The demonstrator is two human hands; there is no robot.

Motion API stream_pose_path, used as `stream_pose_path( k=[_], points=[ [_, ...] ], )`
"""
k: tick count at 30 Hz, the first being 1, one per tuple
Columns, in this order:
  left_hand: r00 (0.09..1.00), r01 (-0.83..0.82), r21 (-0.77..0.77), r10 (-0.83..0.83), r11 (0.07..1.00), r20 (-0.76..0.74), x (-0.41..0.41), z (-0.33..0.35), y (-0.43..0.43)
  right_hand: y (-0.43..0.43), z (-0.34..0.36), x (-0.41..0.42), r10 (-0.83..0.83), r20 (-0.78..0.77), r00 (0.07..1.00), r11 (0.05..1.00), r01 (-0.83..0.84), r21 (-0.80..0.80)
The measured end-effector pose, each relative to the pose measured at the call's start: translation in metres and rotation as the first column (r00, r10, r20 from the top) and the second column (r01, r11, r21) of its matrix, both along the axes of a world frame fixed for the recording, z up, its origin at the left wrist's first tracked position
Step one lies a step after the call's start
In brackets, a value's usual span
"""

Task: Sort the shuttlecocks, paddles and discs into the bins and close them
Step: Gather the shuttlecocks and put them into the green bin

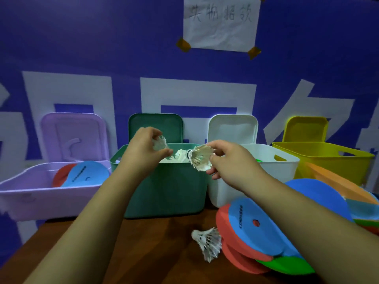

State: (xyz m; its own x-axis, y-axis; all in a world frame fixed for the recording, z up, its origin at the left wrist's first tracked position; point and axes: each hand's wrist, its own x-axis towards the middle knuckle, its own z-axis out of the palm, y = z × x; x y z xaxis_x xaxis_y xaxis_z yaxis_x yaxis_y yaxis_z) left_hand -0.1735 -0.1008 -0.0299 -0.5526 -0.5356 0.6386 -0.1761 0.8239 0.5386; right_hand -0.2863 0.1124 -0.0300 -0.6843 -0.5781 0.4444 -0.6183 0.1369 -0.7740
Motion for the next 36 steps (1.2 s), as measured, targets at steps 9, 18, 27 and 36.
stream_pose_path(
  k=[9,18,27,36],
  points=[
    [0.957,-0.116,-0.111,0.141,0.987,0.252,-0.01,-0.029,-0.045,-0.062,0.003,-0.019,-0.03,0.154,0.988,0.99,0.05,-0.131],
    [0.931,-0.126,-0.115,0.157,0.985,0.329,-0.006,-0.031,-0.062,-0.088,0.004,-0.038,-0.083,0.251,0.964,0.973,0.133,-0.191],
    [0.947,0.076,-0.127,-0.031,0.989,0.321,-0.008,-0.036,-0.049,-0.132,0.018,-0.057,0.064,0.369,0.927,0.998,-0.067,-0.003],
    [0.94,-0.092,-0.072,0.111,0.993,0.322,-0.008,-0.031,-0.041,-0.11,0.001,-0.039,-0.078,-0.108,0.991,0.978,0.097,0.185]
  ],
)
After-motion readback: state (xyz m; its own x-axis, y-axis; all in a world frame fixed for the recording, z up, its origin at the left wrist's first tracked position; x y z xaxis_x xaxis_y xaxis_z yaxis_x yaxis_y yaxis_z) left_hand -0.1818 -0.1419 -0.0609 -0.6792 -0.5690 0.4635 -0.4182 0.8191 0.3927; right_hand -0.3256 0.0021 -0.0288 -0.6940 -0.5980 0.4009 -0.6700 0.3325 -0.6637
